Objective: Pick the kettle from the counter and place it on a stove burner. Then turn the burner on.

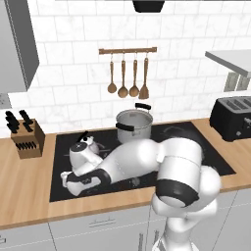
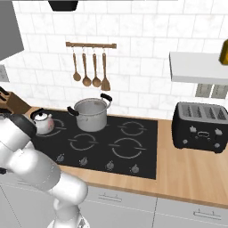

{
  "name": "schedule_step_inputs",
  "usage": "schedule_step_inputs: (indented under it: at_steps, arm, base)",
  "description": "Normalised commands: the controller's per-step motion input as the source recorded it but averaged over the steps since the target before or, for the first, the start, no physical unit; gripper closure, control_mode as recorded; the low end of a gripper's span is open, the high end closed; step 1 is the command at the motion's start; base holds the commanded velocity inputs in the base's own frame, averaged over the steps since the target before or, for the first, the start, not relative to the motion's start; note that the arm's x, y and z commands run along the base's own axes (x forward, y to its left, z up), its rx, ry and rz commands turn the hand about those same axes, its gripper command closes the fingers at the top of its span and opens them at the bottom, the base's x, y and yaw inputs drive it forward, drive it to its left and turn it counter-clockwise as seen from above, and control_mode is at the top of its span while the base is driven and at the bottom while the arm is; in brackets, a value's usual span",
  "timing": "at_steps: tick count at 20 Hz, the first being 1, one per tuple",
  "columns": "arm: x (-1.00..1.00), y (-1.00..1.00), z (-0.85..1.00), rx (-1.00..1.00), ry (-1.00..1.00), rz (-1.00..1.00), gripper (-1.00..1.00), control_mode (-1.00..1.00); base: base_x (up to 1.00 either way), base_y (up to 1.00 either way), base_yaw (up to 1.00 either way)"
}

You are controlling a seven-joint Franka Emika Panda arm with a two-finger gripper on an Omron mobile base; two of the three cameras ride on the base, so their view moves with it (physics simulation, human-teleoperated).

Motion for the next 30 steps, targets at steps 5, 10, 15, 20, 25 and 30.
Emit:
schedule_step_inputs:
  at_steps: [5, 10, 15, 20, 25, 30]
  arm:
    - [0.0, 0.0, -0.42, 0.0, 0.0, 0.0, 1.0, -1.0]
    - [0.0, 0.0, -0.3, 0.0, 0.0, 0.01, 1.0, -1.0]
    - [-0.06, -0.12, -0.16, 0.0, -0.07, 0.0, 1.0, -1.0]
    - [-0.29, -0.35, -0.09, 0.0, -0.05, 0.0, 1.0, -1.0]
    - [-0.18, -0.32, -0.05, 0.0, -0.01, 0.0, 1.0, -1.0]
    - [-0.07, -0.15, -0.02, 0.0, 0.0, 0.0, 1.0, -1.0]
  base:
    - [0.0, 0.0, 0.0]
    - [0.0, 0.0, 0.0]
    - [0.0, 0.0, 0.0]
    - [0.0, 0.0, 0.0]
    - [0.0, 0.0, 0.0]
    - [0.0, 0.0, 0.0]
